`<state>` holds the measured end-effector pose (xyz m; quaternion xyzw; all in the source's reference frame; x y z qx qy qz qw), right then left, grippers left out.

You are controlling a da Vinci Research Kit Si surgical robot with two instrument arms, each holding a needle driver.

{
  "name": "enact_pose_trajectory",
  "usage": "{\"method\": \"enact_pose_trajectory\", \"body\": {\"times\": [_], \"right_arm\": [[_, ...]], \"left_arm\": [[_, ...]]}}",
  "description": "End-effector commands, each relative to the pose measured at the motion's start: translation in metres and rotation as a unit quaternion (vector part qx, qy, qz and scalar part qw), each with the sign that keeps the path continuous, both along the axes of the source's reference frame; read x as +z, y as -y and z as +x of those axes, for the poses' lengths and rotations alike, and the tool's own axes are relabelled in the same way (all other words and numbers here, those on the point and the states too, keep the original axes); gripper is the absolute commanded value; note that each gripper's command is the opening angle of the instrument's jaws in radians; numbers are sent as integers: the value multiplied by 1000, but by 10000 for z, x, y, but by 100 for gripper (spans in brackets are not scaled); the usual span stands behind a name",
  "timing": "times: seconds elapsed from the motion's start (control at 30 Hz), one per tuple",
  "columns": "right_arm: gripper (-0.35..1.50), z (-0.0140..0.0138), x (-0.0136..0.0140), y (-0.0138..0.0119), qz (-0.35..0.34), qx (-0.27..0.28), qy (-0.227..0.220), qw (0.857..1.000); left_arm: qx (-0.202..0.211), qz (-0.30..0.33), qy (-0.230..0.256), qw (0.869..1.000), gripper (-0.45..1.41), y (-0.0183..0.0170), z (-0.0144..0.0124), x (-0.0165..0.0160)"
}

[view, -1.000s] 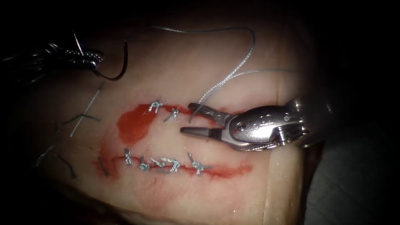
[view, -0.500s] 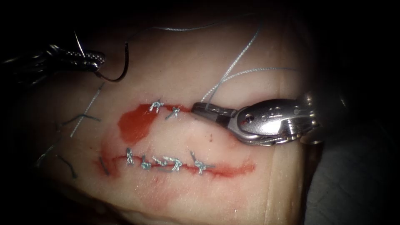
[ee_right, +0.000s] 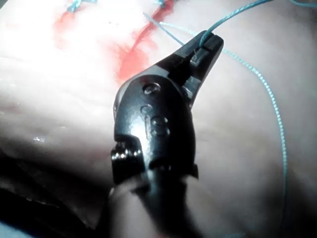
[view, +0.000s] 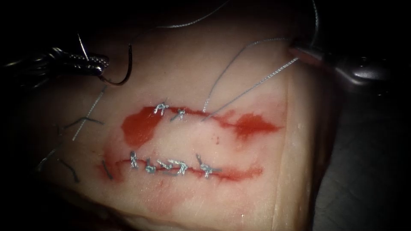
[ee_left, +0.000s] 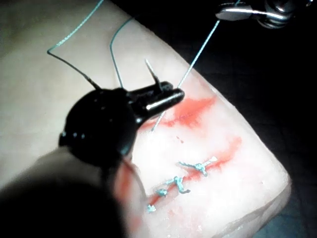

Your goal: Wound Closure

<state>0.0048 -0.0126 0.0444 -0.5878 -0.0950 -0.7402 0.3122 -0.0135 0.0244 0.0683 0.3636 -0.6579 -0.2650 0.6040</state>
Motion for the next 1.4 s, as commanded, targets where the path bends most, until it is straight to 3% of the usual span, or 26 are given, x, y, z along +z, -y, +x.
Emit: {"method": "enact_pose_trajectory", "body": {"times": [0.03,0.2,0.3,0.37,0.43,0.5,0.57,0.6,0.63,0.67,0.8,0.87,0.93,1.1,1.2,1.3,1.4], "right_arm": [[-35,-6,-3,-12,-12,13,1,1000],[-35,-25,-28,-27,-36,63,-4,997],[-35,-21,-29,-28,-47,53,-18,997],[21,-13,-24,-24,-52,31,-44,997],[42,-5,-18,-11,-40,14,-80,996],[51,12,-1,18,-4,-17,-104,994],[79,34,17,52,32,-89,-87,992],[83,40,23,64,39,-115,-79,990],[108,50,38,91,59,-171,-68,981],[120,53,43,101,62,-196,-64,977],[120,68,65,123,95,-260,-48,960],[121,71,71,127,105,-263,-51,958],[111,70,77,138,115,-270,-60,954],[98,60,72,157,206,-262,-106,937],[125,50,71,175,218,-310,-141,914],[128,42,73,186,217,-345,-149,901],[128,33,72,188,215,-346,-134,903]], "left_arm": [[0,0,1,1000,-45,-2,-5,6],[2,1,-2,1000,-45,-1,-6,7],[2,1,-2,1000,-45,-1,-7,7],[2,1,-2,1000,-45,-1,-7,7],[2,1,-2,1000,-45,-1,-7,7],[2,4,-2,1000,-45,-1,-7,7],[2,4,-2,1000,-45,-1,-6,7],[2,4,-2,1000,-45,-1,-6,7],[2,4,-2,1000,-45,-1,-6,7],[2,4,-2,1000,-45,-1,-6,7],[2,4,-2,1000,-45,-1,-6,7],[2,4,-2,1000,-45,-1,-6,7],[2,4,-2,1000,-45,-1,-6,7],[5,10,-1,1000,-45,0,-7,6],[5,10,-1,1000,-45,1,-7,6],[5,13,-1,1000,-45,1,-7,6],[5,12,-1,1000,-45,1,-7,6]]}}
